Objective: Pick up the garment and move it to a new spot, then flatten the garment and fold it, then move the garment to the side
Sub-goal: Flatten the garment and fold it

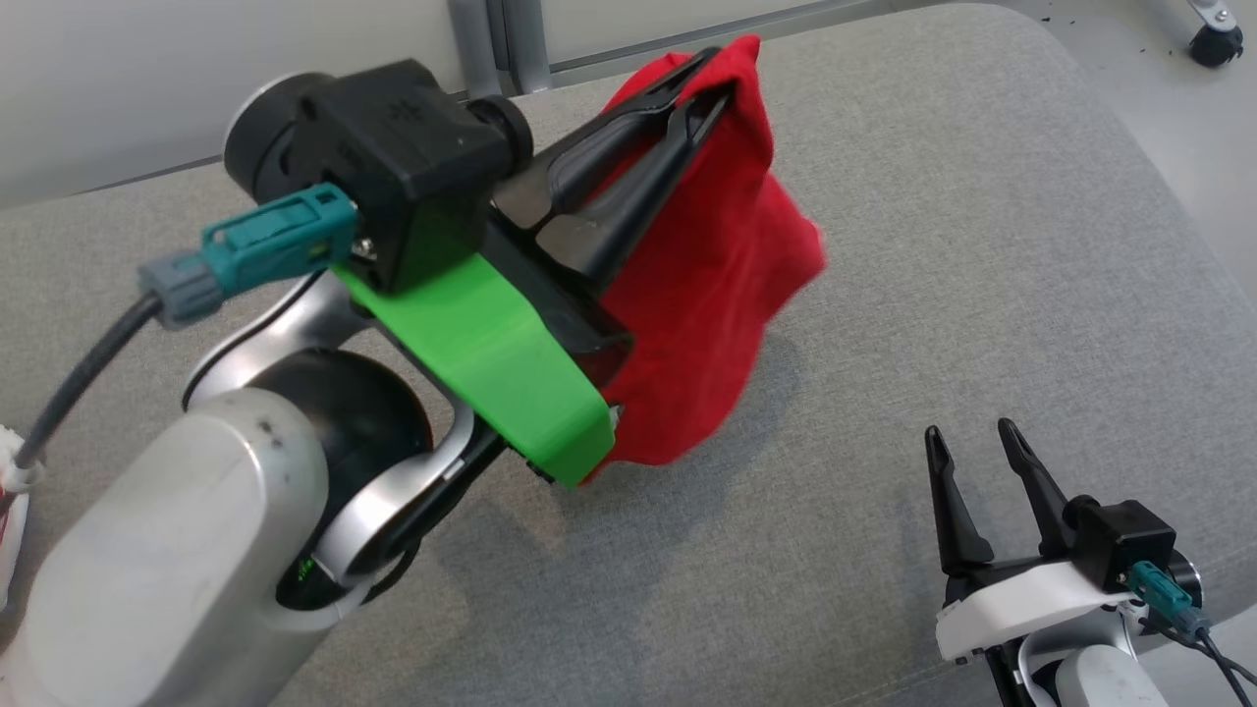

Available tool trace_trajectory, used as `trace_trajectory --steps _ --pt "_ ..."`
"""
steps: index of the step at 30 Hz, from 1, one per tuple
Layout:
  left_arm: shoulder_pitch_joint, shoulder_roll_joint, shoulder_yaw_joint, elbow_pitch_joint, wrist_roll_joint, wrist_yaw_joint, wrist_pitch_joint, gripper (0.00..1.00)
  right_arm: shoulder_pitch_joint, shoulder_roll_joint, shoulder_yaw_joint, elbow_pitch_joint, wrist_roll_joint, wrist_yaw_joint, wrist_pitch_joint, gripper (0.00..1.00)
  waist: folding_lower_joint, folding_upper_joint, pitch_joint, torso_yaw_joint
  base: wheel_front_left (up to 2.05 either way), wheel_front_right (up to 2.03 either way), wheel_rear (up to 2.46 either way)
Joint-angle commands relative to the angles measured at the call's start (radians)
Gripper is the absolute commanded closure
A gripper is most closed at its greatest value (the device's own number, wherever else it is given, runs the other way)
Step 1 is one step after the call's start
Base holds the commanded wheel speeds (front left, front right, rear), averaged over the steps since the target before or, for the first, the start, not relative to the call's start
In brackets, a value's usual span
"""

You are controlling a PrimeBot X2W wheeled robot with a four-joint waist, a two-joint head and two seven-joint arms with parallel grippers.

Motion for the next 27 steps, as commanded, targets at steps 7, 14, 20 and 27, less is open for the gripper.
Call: trace_trajectory --steps 7,14,20,27 --pt "-0.096 -0.002 0.045 -0.031 -0.09 -0.006 0.079 1.0 0.005 -0.003 0.001 0.007 0.007 0.0 -0.004 0.0 0.0 0.0025 -0.017 -0.026 0.0 0.0 0.0" --pt "-0.104 0.035 0.088 -0.061 -0.211 0.014 0.185 1.0 -0.003 -0.003 0.005 0.011 0.041 0.0 -0.004 0.0 0.0 0.0025 -0.024 -0.062 0.0 0.0 0.0" --pt "-0.002 0.159 0.09 0.019 -0.29 -0.048 0.26 1.0 -0.019 -0.003 0.014 0.005 0.07 0.0 -0.004 0.0 0.0 0.0025 0.022 -0.086 0.0 0.0 0.0" --pt "0.073 0.446 0.059 0.422 -0.141 -0.177 0.226 1.0 -0.045 -0.003 0.02 0.002 0.099 0.0 -0.003 0.0 0.0 0.0025 0.084 -0.144 0.0 0.0 0.0"
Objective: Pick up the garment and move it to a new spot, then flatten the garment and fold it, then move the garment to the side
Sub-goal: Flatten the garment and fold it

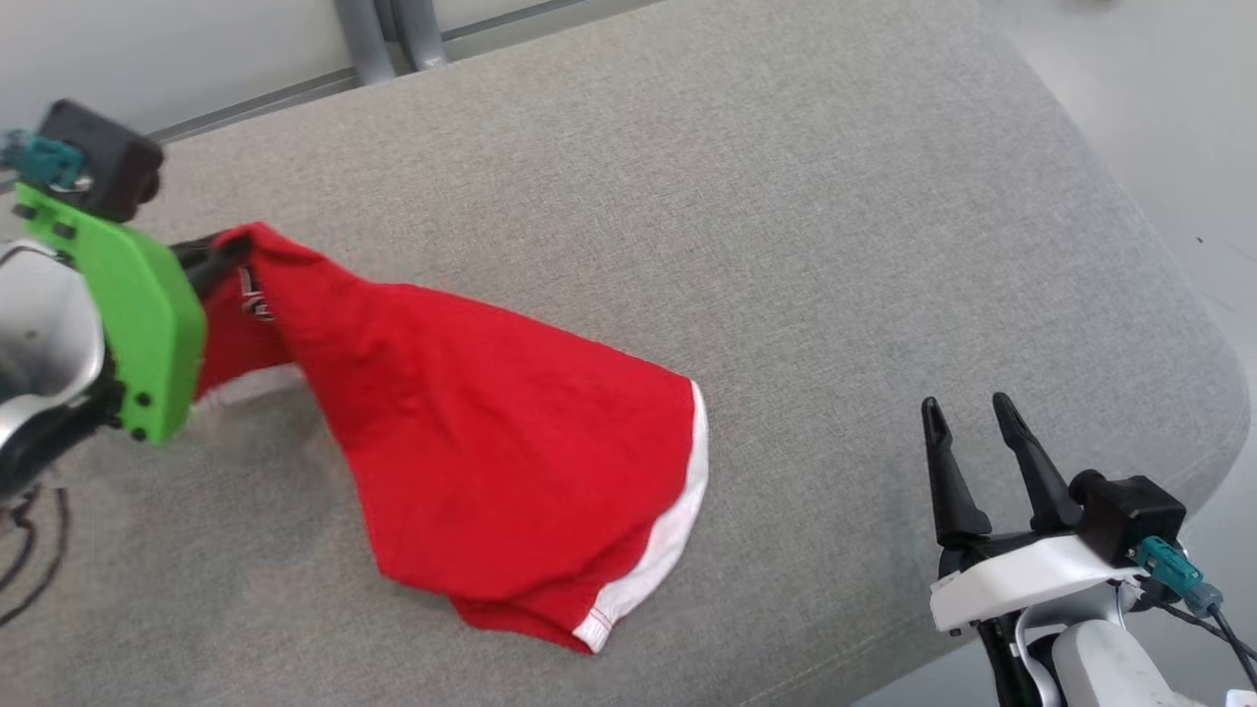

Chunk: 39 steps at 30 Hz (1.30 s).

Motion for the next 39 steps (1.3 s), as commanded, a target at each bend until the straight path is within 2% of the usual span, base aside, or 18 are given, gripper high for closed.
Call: trace_trajectory --steps 1,3,6,7,8,9,10,12,16,18,22,24,27,29,32,36,39 --pt "-0.018 0.033 0.006 0.053 0.032 -0.005 -0.018 1.0 0.0 -0.003 -0.007 -0.001 0.008 0.0 -0.003 0.0 0.0 0.0025 0.031 -0.031 0.0 0.0 0.0" --pt "-0.036 0.074 0.006 0.133 0.066 -0.008 -0.035 1.0 0.005 -0.002 -0.013 0.0 0.004 0.0 -0.003 0.0 0.0 0.0025 0.038 -0.035 0.0 0.0 0.0" --pt "-0.055 0.095 0.009 0.228 0.086 -0.009 -0.052 1.0 0.01 -0.003 -0.02 0.002 -0.002 0.0 -0.003 0.0 0.0 0.0025 0.044 -0.033 0.0 0.0 0.0" --pt "-0.064 0.092 0.014 0.252 0.088 -0.008 -0.067 0.91 0.01 -0.003 -0.023 0.002 -0.004 0.0 -0.003 0.0 0.0 0.0025 0.046 -0.03 0.0 0.0 0.0" --pt "-0.064 0.082 0.018 0.273 0.081 -0.008 -0.081 0.62 0.011 -0.003 -0.026 0.001 -0.006 0.0 -0.003 0.0 0.0 0.0025 0.046 -0.026 0.0 0.0 0.0" --pt "-0.058 0.065 0.027 0.297 0.062 0.0 -0.094 0.05 0.01 -0.002 -0.027 0.001 -0.01 0.0 -0.003 0.0 0.0 0.0025 0.045 -0.02 0.0 0.0 0.0" --pt "-0.052 0.051 0.036 0.314 0.054 0.01 -0.108 0.0 0.009 -0.002 -0.027 0.002 -0.012 0.0 -0.003 0.0 0.0 0.0025 0.043 -0.015 0.0 0.0 0.0" --pt "-0.04 0.044 0.04 0.323 0.065 0.025 -0.134 0.0 0.004 -0.003 -0.027 0.0 -0.014 0.0 -0.003 0.0 0.0 0.0025 0.04 -0.005 0.0 0.0 0.0" --pt "0.013 0.026 0.085 0.257 0.037 0.091 -0.206 0.0 0.012 -0.003 -0.043 -0.006 -0.028 0.0 -0.003 0.0 0.0 0.0025 0.025 0.021 0.0 0.0 0.0" --pt "0.055 0.031 0.119 0.186 0.032 0.143 -0.257 0.0 0.021 -0.003 -0.053 -0.006 -0.037 0.0 -0.003 0.0 0.0 0.0025 0.018 0.04 0.0 0.0 0.0" --pt "0.182 0.019 0.196 0.013 0.034 0.286 -0.375 0.0 0.027 -0.003 -0.064 -0.007 -0.044 0.0 -0.003 0.0 0.0 0.0025 0.013 0.074 0.0 0.0 0.0" --pt "0.257 -0.008 0.203 -0.095 0.038 0.344 -0.413 0.0 0.031 -0.003 -0.061 -0.009 -0.048 0.0 -0.003 0.0 0.0 0.0025 0.013 0.093 0.0 0.0 0.0" --pt "0.35 -0.044 0.163 -0.262 0.059 0.401 -0.43 0.0 0.027 -0.003 -0.062 -0.012 -0.056 0.0 -0.003 0.0 0.0 0.0025 0.022 0.117 0.0 0.0 0.0" --pt "0.369 -0.056 0.143 -0.305 0.074 0.414 -0.431 0.0 0.02 -0.003 -0.065 -0.013 -0.059 0.0 -0.003 0.0 0.0 0.0025 0.027 0.125 0.0 0.0 0.0" --pt "0.405 -0.107 0.029 -0.396 0.125 0.427 -0.405 0.0 0.006 -0.003 -0.068 -0.019 -0.068 0.0 -0.003 0.0 0.0 0.0025 0.045 0.148 0.0 0.0 0.0" --pt "0.382 -0.181 -0.139 -0.388 0.186 0.395 -0.335 0.0 -0.003 -0.003 -0.065 -0.019 -0.077 0.0 -0.003 0.0 0.0 0.0025 0.059 0.166 0.0 0.0 0.0" --pt "0.346 -0.251 -0.215 -0.337 0.211 0.38 -0.301 0.0 -0.007 -0.003 -0.062 -0.017 -0.079 0.0 -0.003 0.0 0.0 0.0025 0.065 0.168 0.0 0.0 0.0"
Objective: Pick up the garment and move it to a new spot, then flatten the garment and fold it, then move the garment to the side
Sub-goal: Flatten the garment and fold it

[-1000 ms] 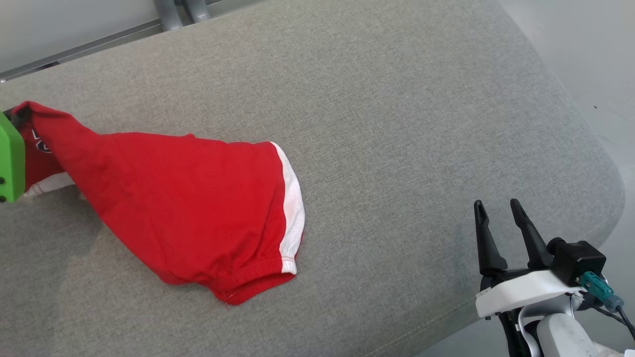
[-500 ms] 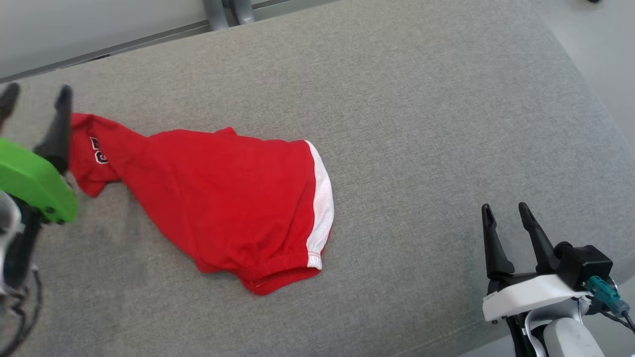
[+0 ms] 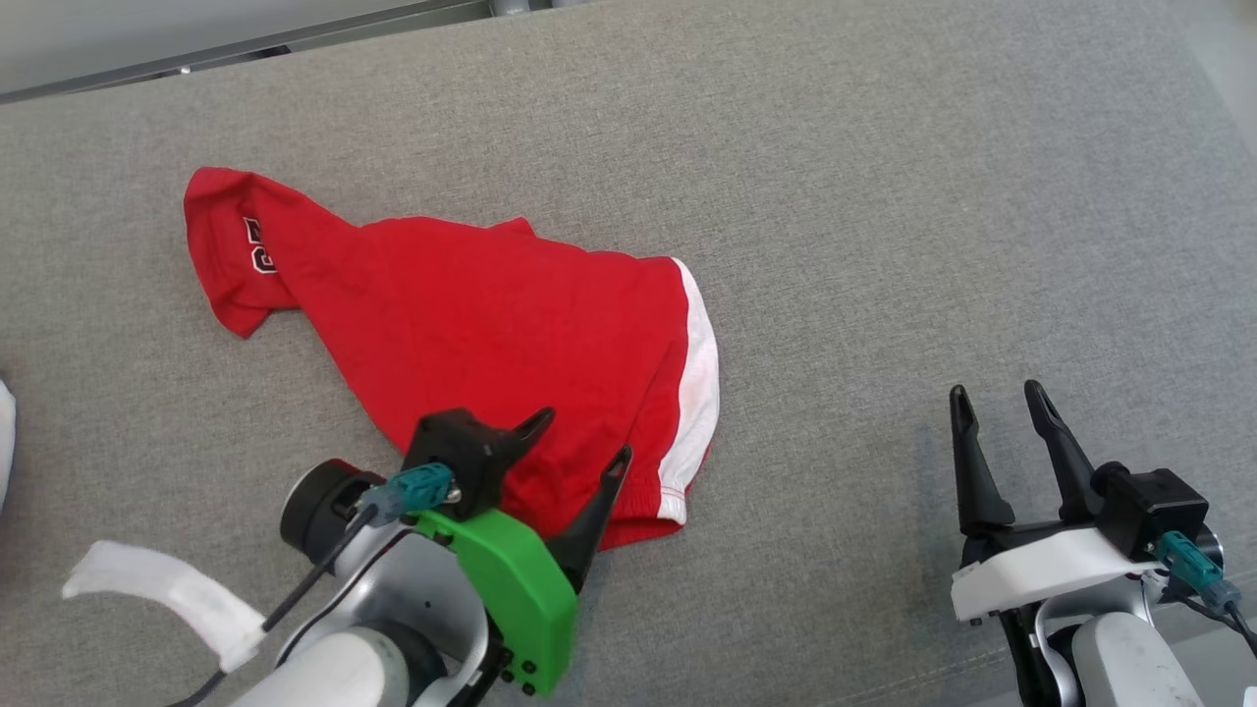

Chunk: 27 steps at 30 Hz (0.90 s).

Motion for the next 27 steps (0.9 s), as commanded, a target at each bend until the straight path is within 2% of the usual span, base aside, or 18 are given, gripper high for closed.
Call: trace_trajectory --steps 1,4,7,10,15,24,25,26,27 --pt "-0.024 -0.014 -0.005 0.016 0.007 -0.002 0.004 0.0 -0.007 -0.003 0.003 0.0 -0.003 0.0 -0.004 0.0 0.0 0.0025 0.007 0.002 0.0 0.0 0.0" --pt "-0.053 -0.066 -0.063 0.084 0.025 -0.022 0.032 0.0 -0.014 -0.003 0.013 0.001 0.002 0.0 -0.004 0.0 0.0 0.0025 0.014 -0.011 0.0 0.0 0.0" --pt "-0.072 -0.087 -0.098 0.154 0.041 -0.034 0.054 0.0 -0.019 -0.003 0.018 0.003 0.014 0.0 -0.004 0.0 0.0 0.0025 0.021 -0.034 0.0 0.0 0.0" --pt "-0.067 -0.093 -0.121 0.197 0.044 -0.042 0.067 0.0 -0.012 -0.003 0.016 0.006 0.027 0.0 -0.004 0.0 0.0 0.0025 0.024 -0.056 0.0 0.0 0.0" --pt "-0.053 -0.069 -0.139 0.26 0.056 -0.048 0.076 0.0 0.002 -0.003 0.014 0.008 0.037 0.0 -0.004 0.0 0.0 0.0025 0.031 -0.076 0.0 0.0 0.0" --pt "-0.042 -0.069 -0.172 0.386 0.062 -0.07 0.066 0.0 -0.014 -0.003 0.01 0.002 0.042 0.0 -0.004 0.0 0.0 0.0025 0.037 -0.083 0.0 0.0 0.0" --pt "-0.045 -0.067 -0.173 0.397 0.066 -0.071 0.06 0.25 -0.014 -0.003 0.009 0.0 0.042 0.0 -0.004 0.0 0.0 0.0025 0.037 -0.082 0.0 0.0 0.0" --pt "-0.049 -0.065 -0.175 0.405 0.069 -0.074 0.056 0.74 -0.014 -0.003 0.006 0.0 0.041 0.0 -0.004 0.0 0.0 0.0025 0.036 -0.08 0.0 0.0 0.0" --pt "-0.051 -0.062 -0.174 0.41 0.071 -0.078 0.05 1.0 -0.014 -0.003 0.004 0.0 0.039 0.0 -0.004 0.0 0.0 0.0025 0.035 -0.078 0.0 0.0 0.0"
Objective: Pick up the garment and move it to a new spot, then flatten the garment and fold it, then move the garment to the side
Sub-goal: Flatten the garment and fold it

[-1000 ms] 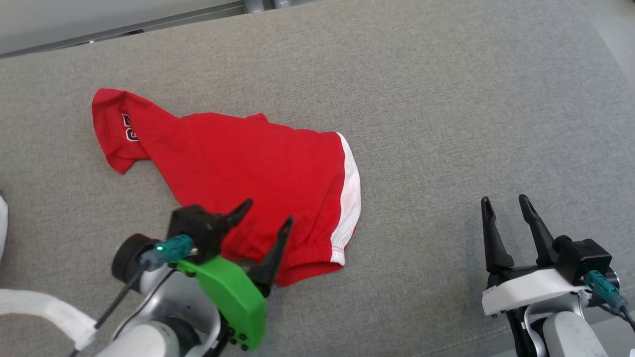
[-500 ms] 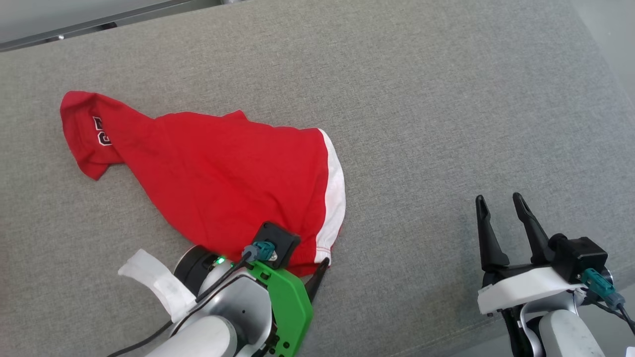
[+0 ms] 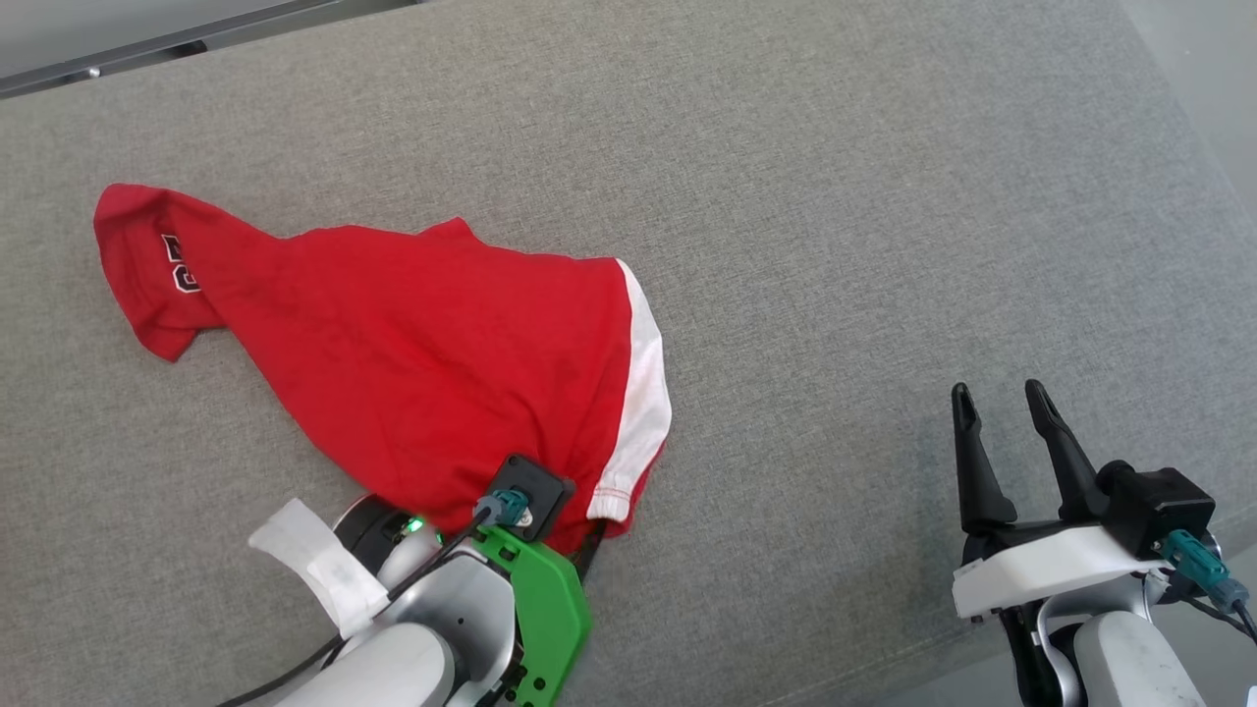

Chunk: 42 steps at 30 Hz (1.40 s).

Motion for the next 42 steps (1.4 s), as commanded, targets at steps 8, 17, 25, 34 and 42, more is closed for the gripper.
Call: trace_trajectory --steps 8,17,25,34,42 --pt "0.016 0.047 -0.001 0.016 -0.013 -0.029 -0.015 1.0 -0.006 -0.003 -0.007 0.004 0.002 0.0 -0.004 0.0 0.0 0.0025 -0.014 0.014 0.0 0.0 0.0" --pt "-0.099 0.173 0.121 -0.37 -0.085 -0.046 0.07 1.0 0.018 -0.003 -0.029 0.007 -0.003 0.0 -0.004 0.0 0.0 0.0025 -0.046 0.043 0.0 0.0 0.0" --pt "-0.515 0.276 0.285 -0.453 -0.328 -0.15 0.466 1.0 -0.045 -0.003 0.028 0.012 0.046 0.0 -0.004 0.0 0.0 0.0025 -0.047 -0.008 0.0 0.0 0.0" --pt "-0.935 0.124 0.283 -0.135 -0.277 -0.199 0.603 1.0 -0.094 -0.002 0.093 0.024 0.121 0.0 -0.004 0.0 0.0 0.0025 0.003 -0.099 0.0 0.0 0.0" --pt "-1.031 0.007 0.244 -0.005 -0.289 -0.233 0.618 1.0 -0.065 -0.003 0.096 0.036 0.129 0.0 -0.004 0.0 0.0 0.0025 -0.018 -0.114 0.0 0.0 0.0"
